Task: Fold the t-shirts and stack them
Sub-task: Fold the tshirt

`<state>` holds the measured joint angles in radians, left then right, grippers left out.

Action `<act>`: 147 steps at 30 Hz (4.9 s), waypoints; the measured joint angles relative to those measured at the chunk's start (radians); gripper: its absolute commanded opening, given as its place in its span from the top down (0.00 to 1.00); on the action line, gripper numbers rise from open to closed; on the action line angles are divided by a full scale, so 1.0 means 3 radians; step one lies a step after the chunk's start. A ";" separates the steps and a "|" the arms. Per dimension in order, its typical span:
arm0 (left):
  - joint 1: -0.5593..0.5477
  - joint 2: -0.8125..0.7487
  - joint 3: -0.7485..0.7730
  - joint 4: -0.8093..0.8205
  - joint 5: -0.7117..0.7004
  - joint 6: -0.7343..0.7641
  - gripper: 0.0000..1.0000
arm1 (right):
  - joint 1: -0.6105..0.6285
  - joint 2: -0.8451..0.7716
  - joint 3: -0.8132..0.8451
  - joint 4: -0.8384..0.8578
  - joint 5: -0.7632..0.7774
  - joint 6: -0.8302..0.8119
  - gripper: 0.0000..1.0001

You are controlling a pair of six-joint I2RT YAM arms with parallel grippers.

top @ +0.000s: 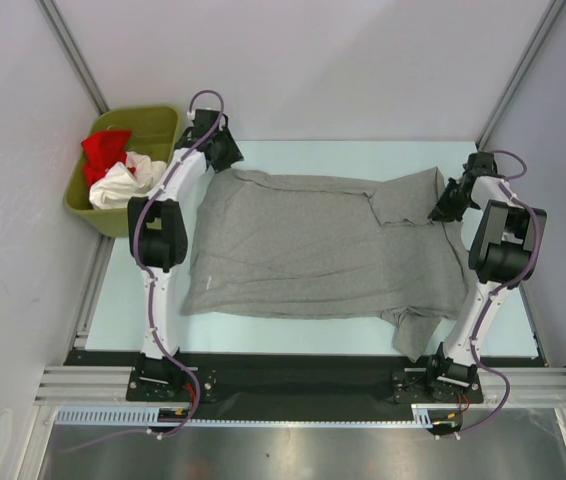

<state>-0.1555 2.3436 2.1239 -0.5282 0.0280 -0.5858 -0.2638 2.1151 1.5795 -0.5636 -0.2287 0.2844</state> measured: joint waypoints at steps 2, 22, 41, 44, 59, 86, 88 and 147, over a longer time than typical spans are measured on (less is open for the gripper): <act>0.0006 0.0005 0.0003 0.0046 -0.0003 0.0001 0.51 | 0.0015 0.0006 0.0005 -0.0004 0.0003 0.0005 0.88; 0.0093 0.0547 0.0165 0.0333 -0.0682 -0.0633 0.48 | -0.0120 -0.0230 0.0042 0.0010 -0.0164 0.0173 1.00; 0.0076 0.0762 0.0282 0.0518 -0.0759 -0.1088 0.56 | -0.0153 -0.0420 -0.0069 0.0046 -0.0348 0.0277 1.00; 0.0081 0.0772 0.0284 0.0533 -0.0694 -0.1085 0.57 | -0.0170 -0.0455 -0.0069 0.0048 -0.0375 0.0304 1.00; 0.0051 0.0752 0.0214 0.0607 -0.0736 -0.0682 0.67 | -0.0272 -0.0532 -0.0067 0.0055 -0.0427 0.0416 1.00; -0.0037 -0.0192 -0.0356 0.0329 -0.1142 -0.0226 1.00 | -0.0477 -0.0982 0.0210 0.0097 -0.0771 0.1354 1.00; -0.0066 -0.0343 -0.0515 0.0331 -0.1158 -0.0225 0.99 | -0.0532 -0.1059 0.0209 0.0015 -0.0771 0.1413 1.00; -0.0159 -0.1603 -0.2674 -0.0393 -0.1380 -0.0402 1.00 | -0.0726 -0.1437 -0.0856 -0.0745 0.0135 0.1113 1.00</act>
<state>-0.2031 1.8626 1.3216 -0.6460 -0.3859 -0.7063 -0.4816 1.6840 1.3228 -0.7872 -0.1883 0.6182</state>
